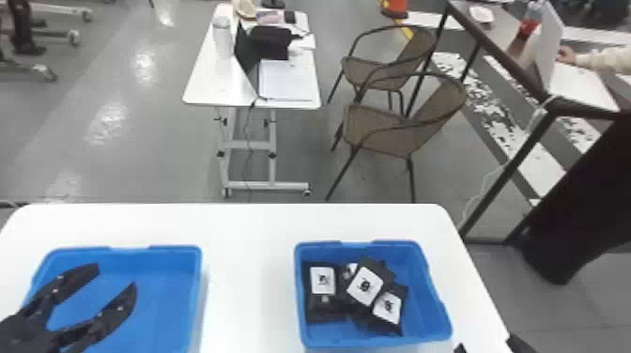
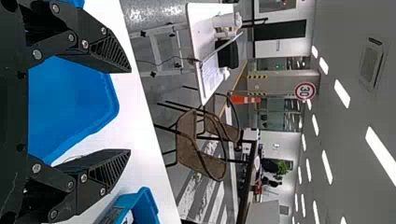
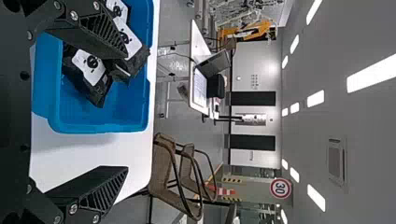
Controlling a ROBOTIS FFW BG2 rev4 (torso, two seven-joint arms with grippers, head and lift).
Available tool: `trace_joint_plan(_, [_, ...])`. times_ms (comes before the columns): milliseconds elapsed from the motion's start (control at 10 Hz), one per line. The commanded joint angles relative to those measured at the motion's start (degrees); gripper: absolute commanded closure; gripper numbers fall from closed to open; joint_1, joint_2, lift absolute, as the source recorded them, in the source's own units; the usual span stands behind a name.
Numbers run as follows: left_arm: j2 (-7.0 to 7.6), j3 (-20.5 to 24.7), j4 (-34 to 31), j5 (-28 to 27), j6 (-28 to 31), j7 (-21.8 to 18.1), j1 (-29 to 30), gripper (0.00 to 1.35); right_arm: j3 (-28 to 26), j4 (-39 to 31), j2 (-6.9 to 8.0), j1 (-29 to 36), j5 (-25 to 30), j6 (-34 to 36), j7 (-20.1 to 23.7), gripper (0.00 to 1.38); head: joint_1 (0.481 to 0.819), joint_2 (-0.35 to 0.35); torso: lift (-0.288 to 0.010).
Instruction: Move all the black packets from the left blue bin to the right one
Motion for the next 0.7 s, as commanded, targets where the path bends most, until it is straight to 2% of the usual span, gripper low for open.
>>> trace_joint_plan(0, [0.09, -0.17, 0.08, 0.04, 0.38, 0.0, -0.09, 0.46, 0.02, 0.15, 0.05, -0.08, -0.02, 0.0, 0.0, 0.17, 0.695, -0.166, 0.0])
trace_joint_plan(600, [0.27, -0.26, 0.26, 0.4, 0.99, 0.0, -0.17, 0.46, 0.28, 0.42, 0.05, -0.08, -0.11, 0.0, 0.0, 0.17, 0.695, -0.164, 0.0])
